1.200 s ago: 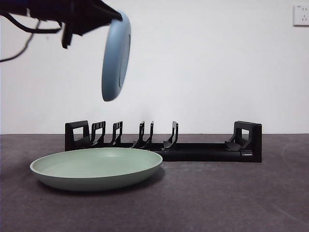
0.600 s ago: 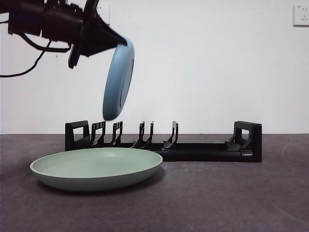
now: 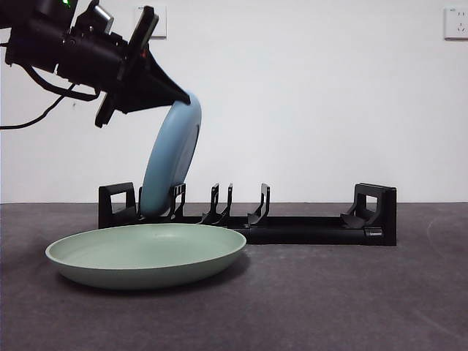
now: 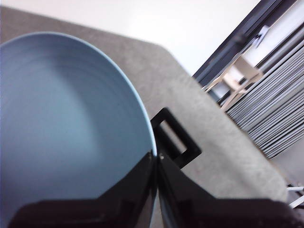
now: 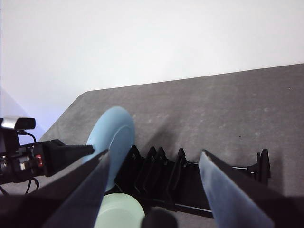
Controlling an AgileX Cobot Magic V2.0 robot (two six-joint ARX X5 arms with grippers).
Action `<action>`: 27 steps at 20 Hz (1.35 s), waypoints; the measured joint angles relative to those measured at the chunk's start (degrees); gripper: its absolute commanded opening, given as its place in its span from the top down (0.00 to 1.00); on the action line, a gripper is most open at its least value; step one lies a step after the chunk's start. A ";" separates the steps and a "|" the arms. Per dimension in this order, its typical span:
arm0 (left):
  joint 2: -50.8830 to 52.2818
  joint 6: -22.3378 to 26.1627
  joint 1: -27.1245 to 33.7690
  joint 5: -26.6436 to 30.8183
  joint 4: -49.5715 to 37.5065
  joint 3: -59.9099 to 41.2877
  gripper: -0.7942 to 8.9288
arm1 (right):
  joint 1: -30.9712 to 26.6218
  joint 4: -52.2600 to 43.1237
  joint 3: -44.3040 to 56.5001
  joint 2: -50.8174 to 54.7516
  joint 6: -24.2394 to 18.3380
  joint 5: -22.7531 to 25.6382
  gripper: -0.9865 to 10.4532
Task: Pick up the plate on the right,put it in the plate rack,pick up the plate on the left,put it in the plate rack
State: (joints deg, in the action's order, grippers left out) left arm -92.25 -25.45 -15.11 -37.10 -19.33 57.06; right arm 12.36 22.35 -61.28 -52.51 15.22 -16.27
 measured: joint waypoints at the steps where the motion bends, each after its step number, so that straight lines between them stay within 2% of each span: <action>1: 0.00 0.57 -0.13 0.61 1.03 0.00 0.92 | 0.00 0.00 0.00 0.00 0.00 0.00 0.64; 4: 0.00 2.82 -0.59 3.21 4.00 0.00 0.89 | 0.00 0.04 0.00 -0.02 0.00 -0.02 0.64; 8: 0.22 6.58 -1.40 6.75 8.17 0.44 0.68 | 0.00 0.42 0.00 -0.04 -0.02 -0.02 0.64; 10: 0.02 8.04 -1.40 6.99 9.14 0.35 0.56 | 0.00 0.79 0.00 -0.07 -0.02 0.00 0.64; 11: 0.00 8.59 -1.42 6.99 9.05 0.35 0.53 | 0.00 1.25 0.00 -0.13 -0.02 -0.02 0.64; 16: 0.79 10.19 -1.57 6.99 9.25 0.35 0.53 | 0.00 3.04 0.00 -1.03 -0.02 -0.22 0.64; 19: 4.24 13.31 -2.19 7.23 10.05 0.35 0.53 | 0.46 5.03 0.00 -2.40 -0.02 -0.42 0.64; 22: 9.81 17.77 -3.63 8.79 11.85 0.35 0.53 | 1.38 6.93 -0.02 -4.61 -0.17 -3.82 0.64; 27: 19.87 29.90 -7.85 18.36 20.26 0.37 0.53 | 3.17 8.37 -0.02 -10.19 -1.40 -11.80 0.64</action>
State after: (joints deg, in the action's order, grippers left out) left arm -72.38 4.45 -22.96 -18.74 0.93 57.43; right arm 15.53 30.72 -61.30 -62.70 13.82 -28.08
